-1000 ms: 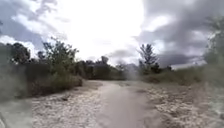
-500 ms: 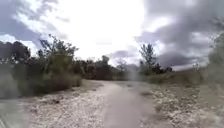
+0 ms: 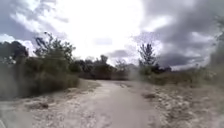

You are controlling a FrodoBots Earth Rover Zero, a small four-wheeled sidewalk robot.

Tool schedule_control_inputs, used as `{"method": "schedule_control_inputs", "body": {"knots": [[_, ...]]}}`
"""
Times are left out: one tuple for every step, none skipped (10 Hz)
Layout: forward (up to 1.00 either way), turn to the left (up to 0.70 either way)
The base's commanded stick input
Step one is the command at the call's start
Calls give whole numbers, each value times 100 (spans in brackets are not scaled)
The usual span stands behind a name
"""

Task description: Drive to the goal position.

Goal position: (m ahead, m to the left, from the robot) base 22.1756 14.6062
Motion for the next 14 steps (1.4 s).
{"method": "schedule_control_inputs", "body": {"knots": [[69,1],[69,1],[69,1],[69,1],[69,1],[69,1],[69,1],[69,1],[69,1],[69,1],[69,1],[69,1],[69,1],[69,1]]}}
